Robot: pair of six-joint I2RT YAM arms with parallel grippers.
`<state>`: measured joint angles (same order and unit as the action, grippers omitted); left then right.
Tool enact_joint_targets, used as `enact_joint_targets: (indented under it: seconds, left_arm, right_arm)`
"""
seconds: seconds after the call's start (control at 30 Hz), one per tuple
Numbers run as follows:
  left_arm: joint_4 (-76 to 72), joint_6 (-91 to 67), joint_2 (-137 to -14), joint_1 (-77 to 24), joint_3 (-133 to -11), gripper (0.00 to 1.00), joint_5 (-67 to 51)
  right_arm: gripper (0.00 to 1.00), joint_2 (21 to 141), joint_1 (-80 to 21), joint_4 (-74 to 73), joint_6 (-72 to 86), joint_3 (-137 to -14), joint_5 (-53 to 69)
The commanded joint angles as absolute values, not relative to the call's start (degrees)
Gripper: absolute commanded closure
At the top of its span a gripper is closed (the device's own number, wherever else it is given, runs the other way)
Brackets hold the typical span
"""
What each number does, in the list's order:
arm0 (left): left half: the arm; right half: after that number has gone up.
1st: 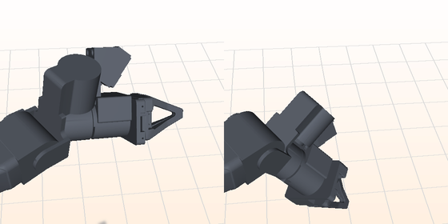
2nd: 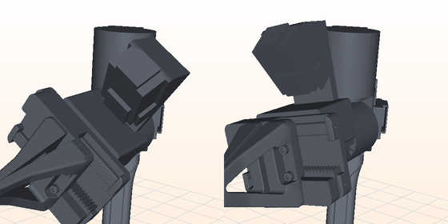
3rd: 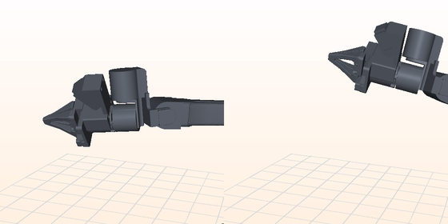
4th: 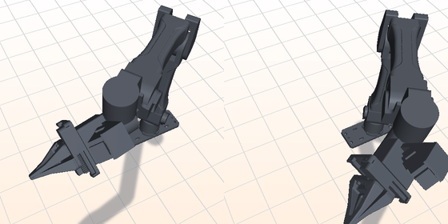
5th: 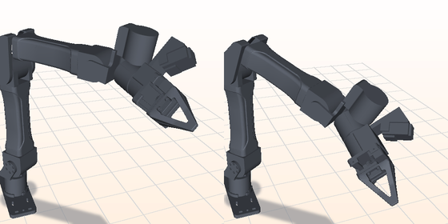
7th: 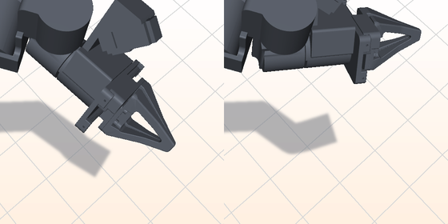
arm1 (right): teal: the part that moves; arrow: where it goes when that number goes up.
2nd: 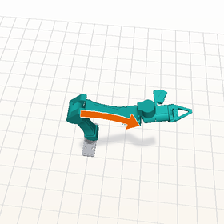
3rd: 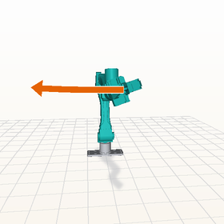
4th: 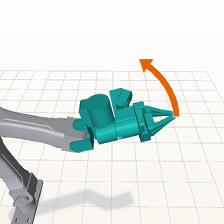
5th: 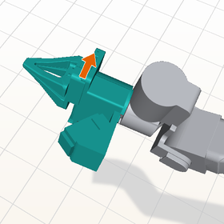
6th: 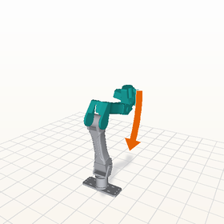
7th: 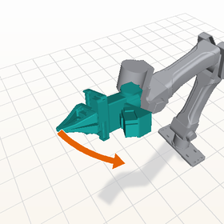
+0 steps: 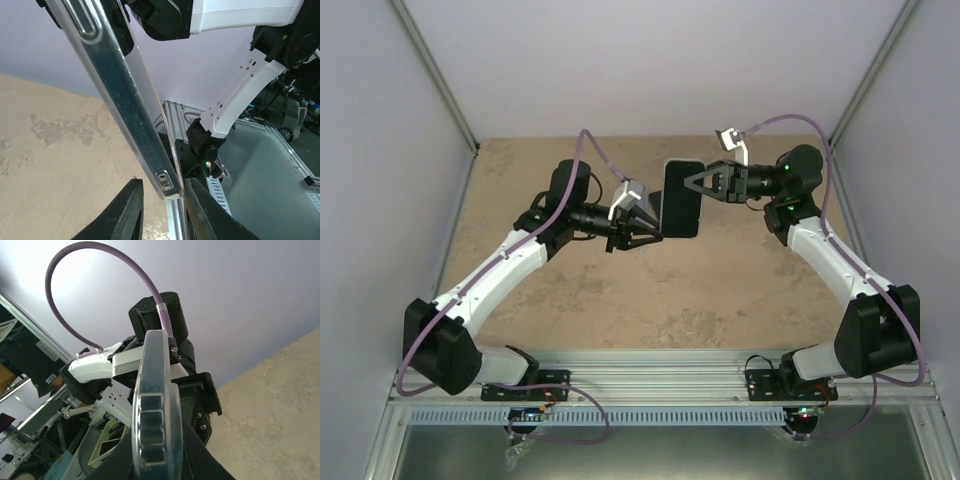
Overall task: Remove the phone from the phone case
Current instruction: Remove the phone case from the phone.
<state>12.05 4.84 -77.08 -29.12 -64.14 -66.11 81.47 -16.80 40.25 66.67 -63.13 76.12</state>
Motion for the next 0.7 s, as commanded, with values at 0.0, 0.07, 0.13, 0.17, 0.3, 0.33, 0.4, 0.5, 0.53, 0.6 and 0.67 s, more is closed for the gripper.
enact_joint_targets:
  seconds: [0.0, 0.07, 0.13, 0.17, 0.3, 0.33, 0.4, 0.5, 0.53, 0.6, 0.67]
  left_arm:
    - [13.20, 8.22, -77.08, -28.21, -64.10, 0.76, -61.84]
    - [13.41, 8.49, -76.96, -28.21, -64.00, 0.72, -62.04]
    - [13.33, 8.15, -76.85, -28.21, -63.95, 0.67, -62.46]
    - [13.09, 7.79, -76.78, -28.21, -63.90, 0.65, -62.63]
    - [12.06, 6.09, -76.39, -28.20, -63.98, 0.64, -62.44]
    - [11.54, 5.55, -76.34, -28.21, -63.84, 0.65, -62.48]
    - [11.31, 5.28, -76.29, -28.21, -63.43, 0.66, -62.44]
    - [12.81, 7.18, -76.16, -28.21, -63.44, 0.60, -62.75]
    - [13.00, 7.42, -76.20, -28.21, -63.46, 0.58, -62.89]
    - [13.09, 7.39, -76.12, -28.19, -63.42, 0.54, -63.22]
    - [12.93, 7.27, -76.07, -28.21, -63.51, 0.53, -63.14]
  right_arm:
    - [0.99, 79.06, -17.93, 41.75, 69.81, -64.16, 79.08]
    - [0.99, 78.94, -17.94, 41.75, 69.83, -64.08, 79.15]
    - [1.00, 78.85, -17.97, 41.66, 69.76, -63.99, 79.13]
    - [1.00, 78.89, -17.94, 41.67, 69.72, -63.98, 79.13]
    - [1.00, 78.85, -17.93, 41.49, 69.48, -63.90, 79.04]
    - [1.00, 78.89, -17.97, 41.53, 69.51, -63.90, 79.02]
    - [1.00, 78.93, -17.93, 41.54, 69.51, -63.94, 79.09]
    - [0.99, 78.75, -17.95, 41.41, 69.47, -63.98, 79.17]
    - [0.99, 78.75, -17.93, 41.43, 69.44, -63.98, 79.19]
    - [1.00, 78.71, -17.95, 41.34, 69.30, -63.90, 79.10]
    - [0.99, 78.82, -17.93, 41.31, 69.28, -63.90, 79.10]
